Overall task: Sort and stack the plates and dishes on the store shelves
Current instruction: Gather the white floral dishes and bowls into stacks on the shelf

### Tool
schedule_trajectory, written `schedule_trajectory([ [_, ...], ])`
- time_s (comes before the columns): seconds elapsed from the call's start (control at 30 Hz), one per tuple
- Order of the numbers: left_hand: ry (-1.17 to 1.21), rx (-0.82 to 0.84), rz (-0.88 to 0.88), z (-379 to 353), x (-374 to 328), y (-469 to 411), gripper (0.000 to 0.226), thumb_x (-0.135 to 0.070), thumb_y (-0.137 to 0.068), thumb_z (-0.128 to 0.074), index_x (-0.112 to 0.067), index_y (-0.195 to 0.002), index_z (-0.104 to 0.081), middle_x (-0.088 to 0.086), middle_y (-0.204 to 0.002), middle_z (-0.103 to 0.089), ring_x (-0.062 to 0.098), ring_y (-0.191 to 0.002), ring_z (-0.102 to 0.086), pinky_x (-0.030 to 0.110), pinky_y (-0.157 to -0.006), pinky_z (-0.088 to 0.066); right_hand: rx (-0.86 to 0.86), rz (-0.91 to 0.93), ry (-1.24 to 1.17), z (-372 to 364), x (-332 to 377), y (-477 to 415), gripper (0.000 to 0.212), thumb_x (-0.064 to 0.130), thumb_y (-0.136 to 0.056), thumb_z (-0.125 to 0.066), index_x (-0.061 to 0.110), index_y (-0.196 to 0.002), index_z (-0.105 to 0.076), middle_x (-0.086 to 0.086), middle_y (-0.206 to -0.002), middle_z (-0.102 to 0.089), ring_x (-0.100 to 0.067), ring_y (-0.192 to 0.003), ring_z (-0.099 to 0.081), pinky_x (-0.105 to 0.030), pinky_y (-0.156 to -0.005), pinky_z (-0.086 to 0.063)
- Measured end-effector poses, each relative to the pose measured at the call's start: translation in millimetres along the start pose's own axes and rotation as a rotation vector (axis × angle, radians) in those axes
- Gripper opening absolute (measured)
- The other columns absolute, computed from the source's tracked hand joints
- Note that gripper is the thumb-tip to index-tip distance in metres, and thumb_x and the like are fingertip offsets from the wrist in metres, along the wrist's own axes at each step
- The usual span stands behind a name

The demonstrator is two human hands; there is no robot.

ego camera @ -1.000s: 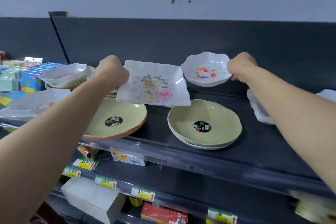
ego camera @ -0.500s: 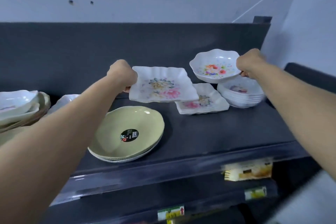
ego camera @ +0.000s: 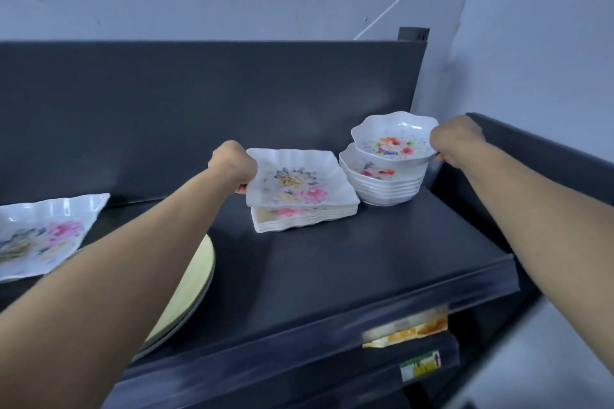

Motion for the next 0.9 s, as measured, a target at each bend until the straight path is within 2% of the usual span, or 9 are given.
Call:
schedule_trajectory([
  [0.17, 0.005, 0.004, 0.035, -10.8, 3.8, -8.2, 0.022, 0.007, -0.083, -0.043, -0.003, -0.064, -0.047, 0.012, -0.067, -0.051, 0.029, -0.056, -0.056, 0.035, -0.058, -0.056, 0.024, -0.008, -0.025, -15.6, -10.7, -15.0, 0.016, 0.006, -0.089, -0.043, 0.005, -0.096, -0.058, -0.014, -0.066, -0.056, -0.025, -0.051, -0.054, -0.034, -0.063, -0.050],
  [0.37, -0.006, 0.020, 0.068, -15.5, 12.1, -14.2, 0.025, 0.005, -0.088, -0.047, -0.004, -0.065, -0.045, 0.011, -0.069, -0.049, 0.024, -0.053, -0.051, 0.026, -0.047, -0.049, 0.069, 0.025, -0.022, -28.3, -13.6, -19.8, 0.014, 0.006, -0.090, -0.045, 0.002, -0.086, -0.058, -0.012, -0.067, -0.053, -0.024, -0.051, -0.053, -0.037, -0.067, -0.054],
  [0.43, -0.041, 0.030, 0.069, -15.4, 14.4, -13.3, 0.029, 0.001, -0.089, -0.049, -0.006, -0.062, -0.042, 0.010, -0.065, -0.047, 0.021, -0.048, -0.046, 0.018, -0.039, -0.042, 0.084, 0.040, 0.031, -30.2, -14.8, -17.7, 0.019, 0.005, -0.089, -0.044, 0.002, -0.072, -0.055, -0.013, -0.065, -0.056, -0.024, -0.049, -0.054, -0.031, -0.050, -0.050],
  [0.5, -0.104, 0.030, 0.058, -15.9, 16.8, -10.8, 0.034, -0.006, -0.089, -0.052, -0.008, -0.058, -0.038, 0.007, -0.055, -0.044, 0.019, -0.042, -0.039, 0.017, -0.040, -0.034, 0.095, 0.041, 0.100, -30.3, -16.7, -15.3, 0.024, 0.003, -0.086, -0.045, 0.004, -0.064, -0.052, -0.011, -0.048, -0.057, -0.022, -0.044, -0.052, -0.022, -0.038, -0.040],
  [0.57, -0.150, 0.045, 0.042, -16.9, 18.4, -8.6, 0.035, -0.016, -0.088, -0.058, -0.009, -0.059, -0.040, 0.006, -0.052, -0.047, 0.019, -0.043, -0.039, 0.022, -0.045, -0.033, 0.072, 0.054, 0.168, -26.9, -16.5, -11.5, 0.023, 0.000, -0.083, -0.047, 0.004, -0.061, -0.052, -0.008, -0.042, -0.056, -0.024, -0.051, -0.053, -0.021, -0.042, -0.035],
  [0.67, -0.216, 0.057, 0.011, -13.5, 17.6, -4.4, 0.037, -0.023, -0.088, -0.060, -0.008, -0.059, -0.041, 0.005, -0.053, -0.048, 0.019, -0.046, -0.042, 0.024, -0.046, -0.032, -0.007, 0.128, 0.206, -21.8, -8.7, -5.7, 0.025, 0.002, -0.086, -0.051, 0.008, -0.063, -0.043, -0.010, -0.075, -0.053, -0.028, -0.077, -0.051, -0.024, -0.055, -0.035],
  [0.73, -0.255, 0.040, -0.031, -6.7, 15.7, -2.7, 0.037, -0.019, -0.087, -0.059, -0.009, -0.057, -0.041, 0.005, -0.052, -0.048, 0.018, -0.046, -0.042, 0.023, -0.045, -0.031, -0.023, 0.210, 0.207, -23.7, 6.3, 2.5, 0.029, 0.002, -0.088, -0.050, 0.010, -0.062, -0.039, -0.008, -0.071, -0.046, -0.029, -0.078, -0.047, -0.026, -0.057, -0.035],
  [0.8, -0.260, 0.011, -0.079, 4.2, 15.2, -0.1, 0.033, -0.012, -0.083, -0.057, -0.010, -0.056, -0.038, 0.003, -0.052, -0.045, 0.018, -0.046, -0.038, 0.022, -0.044, -0.029, 0.020, 0.294, 0.198, -32.0, 27.1, 14.0, 0.028, 0.003, -0.086, -0.049, 0.010, -0.060, -0.040, -0.006, -0.067, -0.045, -0.028, -0.074, -0.047, -0.024, -0.049, -0.030],
  [0.9, -0.246, -0.038, -0.145, 28.1, 21.3, 7.3, 0.018, -0.010, -0.082, -0.059, -0.007, -0.069, -0.046, 0.005, -0.064, -0.047, 0.025, -0.060, -0.040, 0.024, -0.049, -0.031, 0.145, 0.424, 0.131, -50.9, 66.6, 44.3, 0.013, 0.008, -0.084, -0.054, 0.003, -0.072, -0.056, -0.010, -0.075, -0.059, -0.028, -0.075, -0.054, -0.027, -0.062, -0.045],
])
Point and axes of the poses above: each hand's wrist, its own y-axis away from the middle knuckle, its own z-axis out of the back of the hand, x = y × z, the point moved 2 cm from there along -y, towards the middle knuckle
